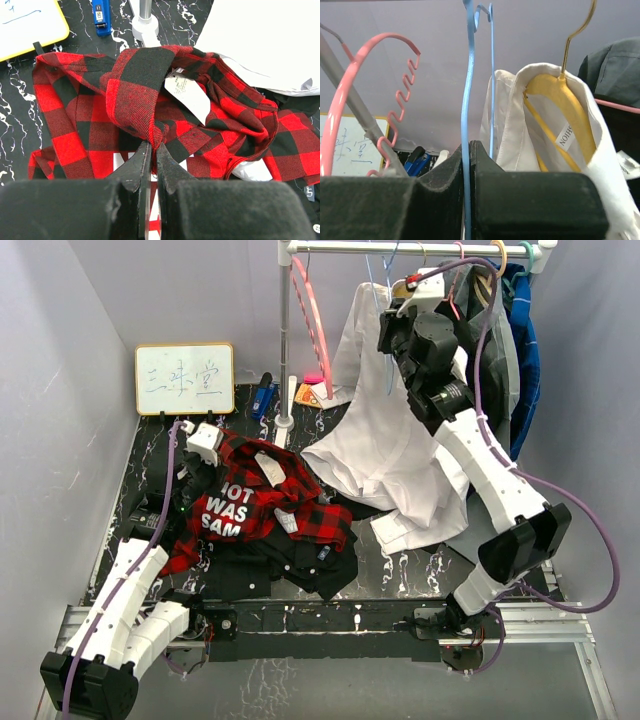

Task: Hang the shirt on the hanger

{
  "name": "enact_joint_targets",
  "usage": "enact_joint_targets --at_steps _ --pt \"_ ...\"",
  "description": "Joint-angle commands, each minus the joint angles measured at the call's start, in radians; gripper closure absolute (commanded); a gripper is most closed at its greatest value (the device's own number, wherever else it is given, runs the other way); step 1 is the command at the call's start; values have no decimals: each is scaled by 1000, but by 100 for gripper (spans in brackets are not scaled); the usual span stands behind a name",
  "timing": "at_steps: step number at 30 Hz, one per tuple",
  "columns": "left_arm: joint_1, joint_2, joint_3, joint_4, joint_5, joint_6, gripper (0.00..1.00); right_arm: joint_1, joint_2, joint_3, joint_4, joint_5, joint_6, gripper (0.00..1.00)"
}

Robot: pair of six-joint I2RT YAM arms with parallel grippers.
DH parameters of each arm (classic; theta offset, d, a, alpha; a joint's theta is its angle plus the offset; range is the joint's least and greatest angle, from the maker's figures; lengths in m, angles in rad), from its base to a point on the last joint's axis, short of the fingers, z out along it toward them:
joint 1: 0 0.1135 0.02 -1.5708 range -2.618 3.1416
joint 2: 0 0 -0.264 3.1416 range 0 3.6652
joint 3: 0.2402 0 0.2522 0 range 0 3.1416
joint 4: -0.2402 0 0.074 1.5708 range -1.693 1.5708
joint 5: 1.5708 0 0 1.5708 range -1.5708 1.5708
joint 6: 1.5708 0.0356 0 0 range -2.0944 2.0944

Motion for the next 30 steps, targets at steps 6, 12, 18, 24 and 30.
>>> enact_joint_targets --at_steps 6,12,18,24,30 --pt "8 36 92 -65 76 128 100 -7 -428 -396 31 -37 104 100" --pt "7 48 149 -142 109 255 100 -6 -718 -533 -197 -199 131 100" --pt "8 22 189 -213 135 376 100 -5 -934 -544 -412 -487 191 100" --pt "8 45 250 -236 49 391 100 -6 -1005 -554 -365 -842 303 100" --pt "8 51 261 -171 -100 366 100 -7 -1003 -657 -178 -1121 426 100"
